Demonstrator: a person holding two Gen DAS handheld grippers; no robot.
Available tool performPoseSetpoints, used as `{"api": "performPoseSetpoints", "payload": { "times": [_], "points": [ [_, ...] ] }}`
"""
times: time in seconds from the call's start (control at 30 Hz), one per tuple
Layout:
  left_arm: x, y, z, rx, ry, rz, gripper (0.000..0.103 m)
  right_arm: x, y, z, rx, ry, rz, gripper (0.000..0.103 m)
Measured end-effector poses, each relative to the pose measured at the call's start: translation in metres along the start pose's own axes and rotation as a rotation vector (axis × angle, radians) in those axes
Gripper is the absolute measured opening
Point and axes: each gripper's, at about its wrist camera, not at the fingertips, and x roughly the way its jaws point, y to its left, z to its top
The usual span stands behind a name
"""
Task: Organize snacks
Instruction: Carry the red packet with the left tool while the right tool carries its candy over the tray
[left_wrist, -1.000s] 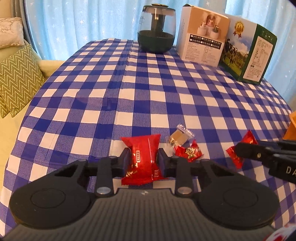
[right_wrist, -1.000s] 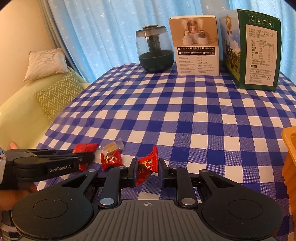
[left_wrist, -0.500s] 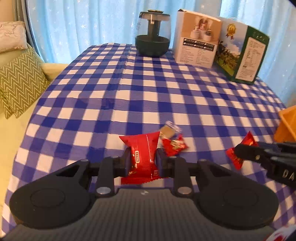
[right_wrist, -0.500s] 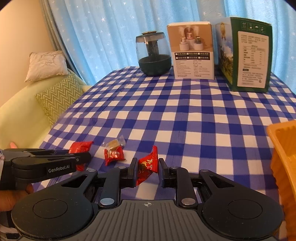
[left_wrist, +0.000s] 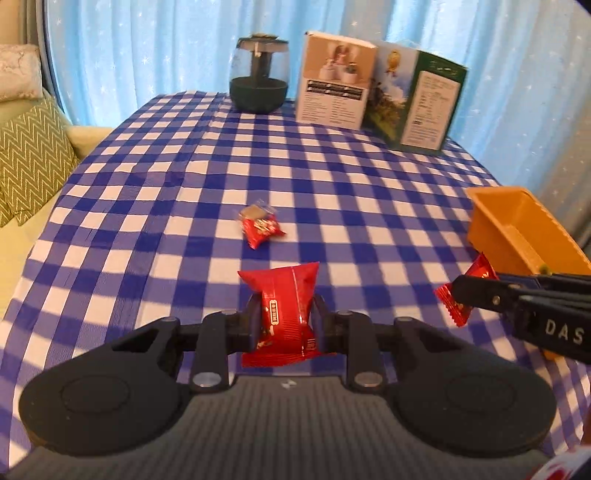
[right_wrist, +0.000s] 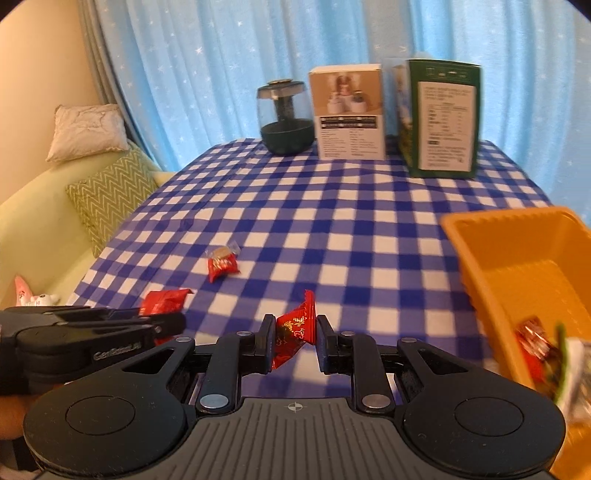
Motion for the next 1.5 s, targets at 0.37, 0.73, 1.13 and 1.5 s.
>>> {"api": "performPoseSetpoints", "payload": {
  "times": [0.37, 0.73, 1.13, 1.5],
  "points": [
    [-0.078, -0.039, -0.023, 0.03, -0.053, -0.041, 0.025, -0.075, -0.011, -0.021, 0.078, -0.033, -0.043, 0.022],
    [-0.137, -0.07, -0.031, 0.091, -0.098, -0.051, 0.025, -0.129, -0.015, -0.033, 0.123, -0.056, -0.062, 0.022],
    [-0.158, -0.106, -0.025, 0.161, -0.108, -0.101, 0.025, -0.169, -0.03, -0.033, 0.112, -0.085, -0.085, 0.023],
    [-0.159, -0.133, -0.026, 0.198, -0.086, -0.159, 0.025, -0.192, -0.056, -0.046, 0.14, -0.096, -0.142, 0.023]
  ]
}}
